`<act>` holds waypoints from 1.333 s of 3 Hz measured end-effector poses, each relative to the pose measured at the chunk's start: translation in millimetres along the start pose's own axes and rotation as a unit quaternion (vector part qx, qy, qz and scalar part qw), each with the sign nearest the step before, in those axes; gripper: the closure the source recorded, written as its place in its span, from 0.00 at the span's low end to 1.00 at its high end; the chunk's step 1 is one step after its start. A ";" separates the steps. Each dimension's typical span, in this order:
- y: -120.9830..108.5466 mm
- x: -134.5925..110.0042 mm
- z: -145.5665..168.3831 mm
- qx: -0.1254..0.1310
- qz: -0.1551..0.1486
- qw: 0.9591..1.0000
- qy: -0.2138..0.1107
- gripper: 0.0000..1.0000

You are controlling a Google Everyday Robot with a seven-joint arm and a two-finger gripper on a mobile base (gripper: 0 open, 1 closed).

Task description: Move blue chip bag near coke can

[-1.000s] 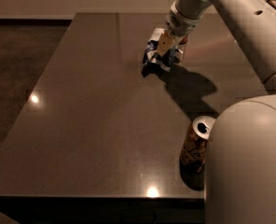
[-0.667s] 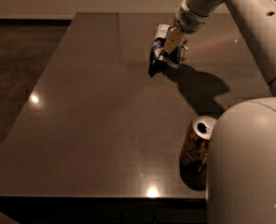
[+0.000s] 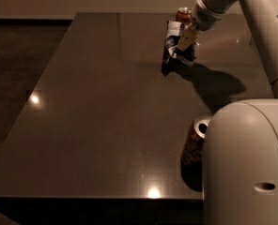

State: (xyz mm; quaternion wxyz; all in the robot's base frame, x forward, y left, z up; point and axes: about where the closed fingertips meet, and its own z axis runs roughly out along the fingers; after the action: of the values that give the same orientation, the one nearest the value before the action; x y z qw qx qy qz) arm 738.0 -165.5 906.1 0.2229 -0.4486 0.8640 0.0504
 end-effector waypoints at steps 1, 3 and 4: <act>-11.2 12.0 -0.7 0.001 -0.005 1.000 0.006 0.61; -24.1 12.1 3.5 0.012 -0.003 1.000 -0.005 0.14; -25.8 9.5 8.2 0.014 -0.003 1.000 -0.008 0.00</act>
Offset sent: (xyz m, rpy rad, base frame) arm 0.0165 -0.0455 0.0087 -0.0130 -0.0194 -0.0167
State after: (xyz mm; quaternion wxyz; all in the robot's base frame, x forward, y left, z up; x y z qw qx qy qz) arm 756.6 -185.5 897.6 0.2364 -0.4478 0.8613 0.0411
